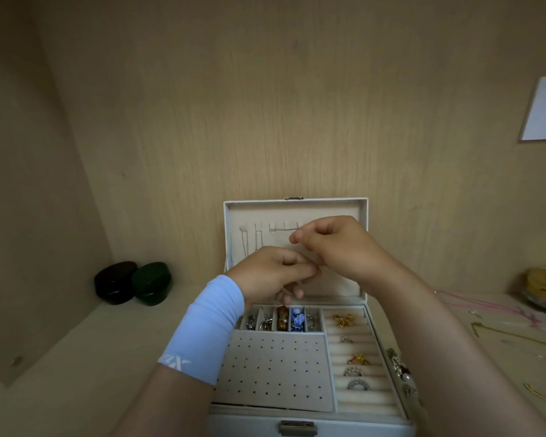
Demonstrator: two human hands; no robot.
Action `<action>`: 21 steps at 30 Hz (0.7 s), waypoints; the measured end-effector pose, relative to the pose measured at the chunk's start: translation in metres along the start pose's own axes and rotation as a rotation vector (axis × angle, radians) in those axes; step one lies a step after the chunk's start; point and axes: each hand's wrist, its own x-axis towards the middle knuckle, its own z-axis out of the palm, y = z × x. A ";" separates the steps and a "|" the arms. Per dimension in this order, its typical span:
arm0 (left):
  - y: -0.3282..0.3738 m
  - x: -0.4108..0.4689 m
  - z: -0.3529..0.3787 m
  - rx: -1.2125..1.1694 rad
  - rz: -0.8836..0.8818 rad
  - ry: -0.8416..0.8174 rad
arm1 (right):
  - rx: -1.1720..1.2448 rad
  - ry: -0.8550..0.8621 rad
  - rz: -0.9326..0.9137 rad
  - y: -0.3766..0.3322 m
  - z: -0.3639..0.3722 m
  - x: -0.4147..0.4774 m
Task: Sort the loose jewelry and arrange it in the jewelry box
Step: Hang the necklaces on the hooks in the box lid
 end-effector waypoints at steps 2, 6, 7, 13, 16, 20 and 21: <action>0.002 -0.002 -0.004 -0.047 0.006 0.022 | 0.003 -0.036 0.033 -0.002 -0.002 -0.002; 0.010 -0.008 -0.015 -0.021 0.067 0.106 | -0.199 -0.246 0.202 0.000 -0.003 -0.006; 0.012 -0.010 -0.017 0.037 0.096 0.132 | -0.221 -0.314 0.202 0.002 -0.001 -0.006; 0.014 -0.015 -0.027 0.117 0.156 0.196 | -0.120 -0.298 0.078 0.011 0.008 -0.005; 0.010 -0.018 -0.037 0.182 0.151 0.225 | -0.042 -0.159 0.044 0.009 0.007 -0.003; -0.004 -0.013 -0.048 0.422 0.073 0.311 | 0.047 -0.042 0.023 0.004 0.008 -0.001; -0.008 -0.011 -0.048 0.519 0.054 0.330 | 0.054 -0.023 0.025 0.002 0.009 0.001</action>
